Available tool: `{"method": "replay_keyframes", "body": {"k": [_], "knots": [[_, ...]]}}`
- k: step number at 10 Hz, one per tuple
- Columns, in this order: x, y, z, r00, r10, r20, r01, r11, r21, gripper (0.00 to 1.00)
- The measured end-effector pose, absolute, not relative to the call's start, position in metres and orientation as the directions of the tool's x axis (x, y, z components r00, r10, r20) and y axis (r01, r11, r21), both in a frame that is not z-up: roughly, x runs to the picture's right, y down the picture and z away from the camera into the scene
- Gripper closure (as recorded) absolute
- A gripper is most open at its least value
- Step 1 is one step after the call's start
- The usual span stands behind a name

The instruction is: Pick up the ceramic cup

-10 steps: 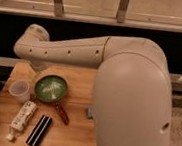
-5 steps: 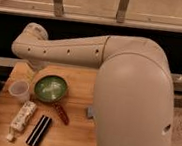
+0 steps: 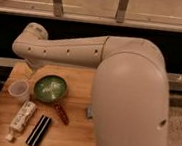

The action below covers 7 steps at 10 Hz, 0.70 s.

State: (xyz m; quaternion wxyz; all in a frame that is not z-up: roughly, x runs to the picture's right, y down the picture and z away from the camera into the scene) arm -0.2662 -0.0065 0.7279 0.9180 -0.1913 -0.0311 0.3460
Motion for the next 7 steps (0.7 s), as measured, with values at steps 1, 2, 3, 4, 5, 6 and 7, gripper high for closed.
{"method": "replay_keyframes", "body": {"k": [1,2,3,4,5,6,7], "knots": [[-0.287,-0.009,0.734,0.768,0.638,-0.051,-0.603,0.694,-0.393,0.2],[-0.312,-0.011,0.742,0.777,0.628,-0.029,-0.58,0.699,-0.418,0.2],[-0.332,-0.01,0.75,0.786,0.617,-0.015,-0.56,0.703,-0.439,0.2],[-0.348,-0.005,0.758,0.791,0.612,-0.009,-0.545,0.698,-0.465,0.2],[-0.359,0.002,0.769,0.793,0.609,-0.01,-0.535,0.69,-0.487,0.2],[-0.363,0.009,0.78,0.794,0.608,-0.016,-0.533,0.681,-0.502,0.2],[-0.364,0.017,0.786,0.792,0.61,-0.025,-0.534,0.672,-0.514,0.2]]}}
